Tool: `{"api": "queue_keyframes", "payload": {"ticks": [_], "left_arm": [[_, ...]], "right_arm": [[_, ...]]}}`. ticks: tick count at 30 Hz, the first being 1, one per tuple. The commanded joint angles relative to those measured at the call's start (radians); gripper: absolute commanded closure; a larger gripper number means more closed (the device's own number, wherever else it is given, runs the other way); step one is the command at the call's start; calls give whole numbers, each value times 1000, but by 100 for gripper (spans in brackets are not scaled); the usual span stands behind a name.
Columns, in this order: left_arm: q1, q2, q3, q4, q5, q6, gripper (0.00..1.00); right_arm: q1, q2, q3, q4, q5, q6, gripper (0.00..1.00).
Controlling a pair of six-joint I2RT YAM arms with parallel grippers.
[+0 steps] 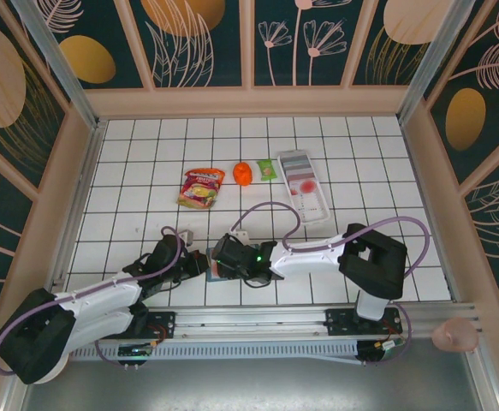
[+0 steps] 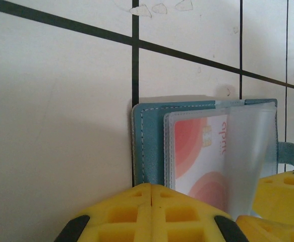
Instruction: Put the credit cards into the card holder
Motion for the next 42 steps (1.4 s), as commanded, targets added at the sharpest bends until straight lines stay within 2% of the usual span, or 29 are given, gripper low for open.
{"api": "queue_keyframes", "payload": {"ticks": [1,11,22,30,34,42], "left_arm": [[-3,-11,-18,-12,5,-11,100],[-3,-27,-21,-22,-16,-19,100],[-3,-36,-18,-25,-28,-29,100],[-3,-74,-20,-55,-51,-36,100],[-3,-108,-21,-68,-66,-46,100],[-4,-156,-23,-101,-100,-72,100]], "right_arm": [[0,-1,-18,72,-6,28,58],[-24,-19,-67,239,-84,45,60],[-60,-55,-170,495,-183,149,62],[-74,-87,-216,547,-183,199,64],[-88,-109,-262,672,-215,232,64],[-96,-85,-239,810,-282,200,65]]}}
